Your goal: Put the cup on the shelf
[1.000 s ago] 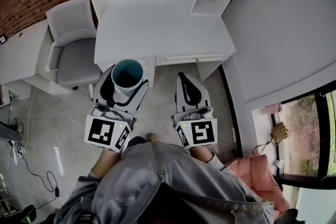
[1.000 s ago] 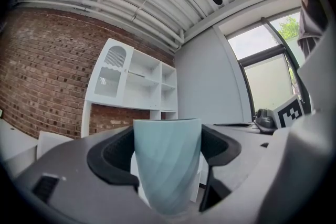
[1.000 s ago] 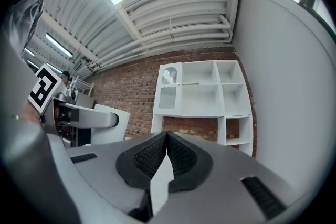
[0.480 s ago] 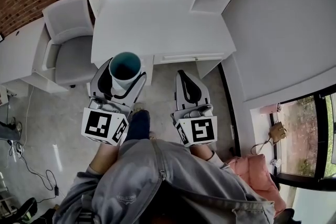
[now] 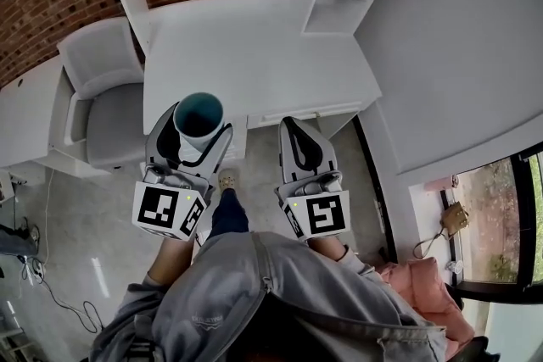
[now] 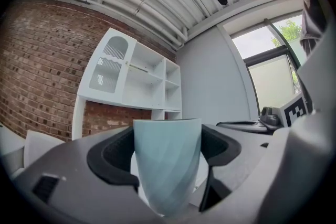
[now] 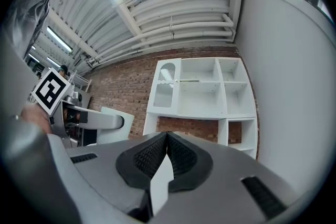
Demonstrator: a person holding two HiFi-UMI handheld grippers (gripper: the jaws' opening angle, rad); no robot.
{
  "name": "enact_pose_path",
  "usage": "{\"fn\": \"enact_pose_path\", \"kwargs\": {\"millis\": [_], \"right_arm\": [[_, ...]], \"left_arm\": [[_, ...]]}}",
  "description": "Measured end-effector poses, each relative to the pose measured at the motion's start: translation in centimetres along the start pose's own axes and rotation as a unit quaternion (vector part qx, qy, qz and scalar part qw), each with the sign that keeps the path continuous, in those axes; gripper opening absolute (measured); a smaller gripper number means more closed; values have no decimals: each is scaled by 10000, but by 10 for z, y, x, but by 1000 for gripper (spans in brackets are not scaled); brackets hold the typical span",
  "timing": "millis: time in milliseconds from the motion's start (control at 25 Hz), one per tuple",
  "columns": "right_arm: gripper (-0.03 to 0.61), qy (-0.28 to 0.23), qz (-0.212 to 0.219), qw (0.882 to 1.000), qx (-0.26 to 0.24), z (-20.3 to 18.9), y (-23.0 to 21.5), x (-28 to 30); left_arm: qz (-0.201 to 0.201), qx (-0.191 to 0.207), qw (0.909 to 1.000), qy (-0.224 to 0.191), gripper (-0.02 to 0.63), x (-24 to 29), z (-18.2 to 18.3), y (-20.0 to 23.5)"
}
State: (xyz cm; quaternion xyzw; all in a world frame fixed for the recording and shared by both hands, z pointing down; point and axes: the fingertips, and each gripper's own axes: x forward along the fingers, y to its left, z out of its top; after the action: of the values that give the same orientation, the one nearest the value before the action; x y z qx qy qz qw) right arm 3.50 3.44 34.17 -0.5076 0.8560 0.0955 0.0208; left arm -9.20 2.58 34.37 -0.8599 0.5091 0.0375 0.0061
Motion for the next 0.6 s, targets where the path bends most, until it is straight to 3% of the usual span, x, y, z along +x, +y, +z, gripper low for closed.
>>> {"fn": "enact_pose_path", "kwargs": {"millis": [600], "right_arm": [[27, -3, -114, 9997, 229, -16, -45, 135]], "left_arm": [[-459, 40, 9989, 118, 377, 125, 1, 67]]}}
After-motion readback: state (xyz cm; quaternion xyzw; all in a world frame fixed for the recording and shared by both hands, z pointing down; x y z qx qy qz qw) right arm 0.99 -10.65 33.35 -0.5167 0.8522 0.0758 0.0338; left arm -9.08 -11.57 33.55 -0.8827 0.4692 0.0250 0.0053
